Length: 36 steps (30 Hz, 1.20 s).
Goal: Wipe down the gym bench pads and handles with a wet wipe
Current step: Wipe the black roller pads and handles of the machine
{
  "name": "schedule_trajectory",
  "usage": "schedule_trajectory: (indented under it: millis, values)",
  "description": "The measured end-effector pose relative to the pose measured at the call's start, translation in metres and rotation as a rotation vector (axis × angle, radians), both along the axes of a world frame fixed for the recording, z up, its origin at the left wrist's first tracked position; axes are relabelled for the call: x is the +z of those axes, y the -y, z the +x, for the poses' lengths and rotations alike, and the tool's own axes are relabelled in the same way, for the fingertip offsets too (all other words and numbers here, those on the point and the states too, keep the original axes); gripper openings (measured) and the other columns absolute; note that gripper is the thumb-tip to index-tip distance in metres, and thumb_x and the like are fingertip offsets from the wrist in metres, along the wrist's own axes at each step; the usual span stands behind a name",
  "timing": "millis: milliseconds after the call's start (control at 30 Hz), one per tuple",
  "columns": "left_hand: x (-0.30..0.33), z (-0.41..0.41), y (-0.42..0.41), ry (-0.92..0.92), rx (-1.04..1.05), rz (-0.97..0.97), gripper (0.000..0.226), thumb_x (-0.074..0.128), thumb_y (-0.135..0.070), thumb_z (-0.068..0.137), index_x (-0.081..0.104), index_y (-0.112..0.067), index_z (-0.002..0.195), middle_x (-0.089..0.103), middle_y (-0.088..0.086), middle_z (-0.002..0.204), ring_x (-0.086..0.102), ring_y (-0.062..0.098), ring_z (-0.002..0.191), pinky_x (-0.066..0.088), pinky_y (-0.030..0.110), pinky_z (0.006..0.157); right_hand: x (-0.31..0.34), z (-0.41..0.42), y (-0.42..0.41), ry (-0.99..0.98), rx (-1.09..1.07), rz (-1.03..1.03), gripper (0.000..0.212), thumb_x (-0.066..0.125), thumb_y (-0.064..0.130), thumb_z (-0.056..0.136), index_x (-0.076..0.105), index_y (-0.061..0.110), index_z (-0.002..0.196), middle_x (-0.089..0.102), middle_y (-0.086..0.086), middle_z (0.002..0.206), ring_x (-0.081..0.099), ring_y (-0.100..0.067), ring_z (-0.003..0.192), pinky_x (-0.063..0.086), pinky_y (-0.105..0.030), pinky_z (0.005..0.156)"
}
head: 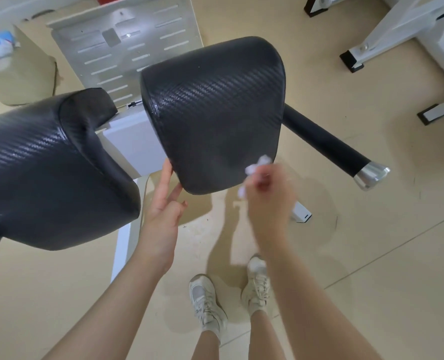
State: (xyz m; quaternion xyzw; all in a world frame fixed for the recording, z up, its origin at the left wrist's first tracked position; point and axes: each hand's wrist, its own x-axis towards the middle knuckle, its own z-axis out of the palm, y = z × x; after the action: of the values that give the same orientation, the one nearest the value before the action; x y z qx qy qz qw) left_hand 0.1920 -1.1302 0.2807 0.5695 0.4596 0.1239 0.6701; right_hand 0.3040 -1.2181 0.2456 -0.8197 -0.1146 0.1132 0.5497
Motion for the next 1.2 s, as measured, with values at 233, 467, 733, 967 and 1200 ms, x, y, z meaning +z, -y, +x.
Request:
schedule_trajectory:
  millis: [233,467,733,967,1200]
  values:
    - [0.003,0.010,0.010,-0.032,0.054,0.009,0.084,0.032,0.010,0.085,0.027,-0.056,0.136,0.038,-0.049,0.125,0.039,-0.008,0.126,0.034,0.028,0.101,0.022,0.031,-0.020,-0.185,-0.001,-0.021,0.022,0.045,-0.005,0.079,0.046,0.016,0.071,0.058,0.002,0.069,0.051,-0.002,0.050,0.036,-0.006,0.052]
    - [0.059,0.010,0.010,-0.279,0.117,0.168,0.045,0.035,-0.002,0.094,0.050,-0.025,0.129,0.045,-0.018,0.122,0.041,0.001,0.115,0.027,0.017,0.093,0.058,-0.018,0.012,-0.473,0.476,-0.027,0.018,0.058,0.008,0.085,0.054,0.020,0.071,0.057,0.012,0.066,0.050,-0.002,0.062,0.037,-0.015,0.061]
    - [0.139,0.014,0.037,-0.069,0.019,-0.051,0.020,0.060,-0.015,0.087,0.064,-0.022,0.105,0.067,0.000,0.095,0.065,0.016,0.087,0.053,0.018,0.072,0.146,0.026,0.024,-0.695,0.618,0.139,0.026,0.058,-0.006,0.085,0.054,0.018,0.094,0.064,-0.008,0.087,0.062,-0.011,0.074,0.051,-0.017,0.064]
    - [0.177,0.025,0.044,-0.034,0.003,0.014,0.009,0.064,-0.008,0.084,0.063,-0.016,0.088,0.064,-0.001,0.077,0.058,0.014,0.072,0.049,0.031,0.070,0.198,0.055,0.019,-1.028,0.780,0.142,0.024,0.050,-0.003,0.090,0.059,-0.003,0.113,0.066,-0.022,0.106,0.065,-0.030,0.094,0.057,-0.032,0.080]
    - [0.187,-0.002,0.033,0.007,0.006,-0.064,0.015,0.058,-0.011,0.088,0.067,-0.019,0.096,0.067,0.003,0.084,0.061,0.010,0.072,0.049,0.018,0.064,0.217,0.069,0.004,-1.056,0.993,-0.108,0.020,0.053,-0.004,0.086,0.067,0.001,0.099,0.064,-0.020,0.101,0.057,-0.028,0.093,0.045,-0.035,0.092]
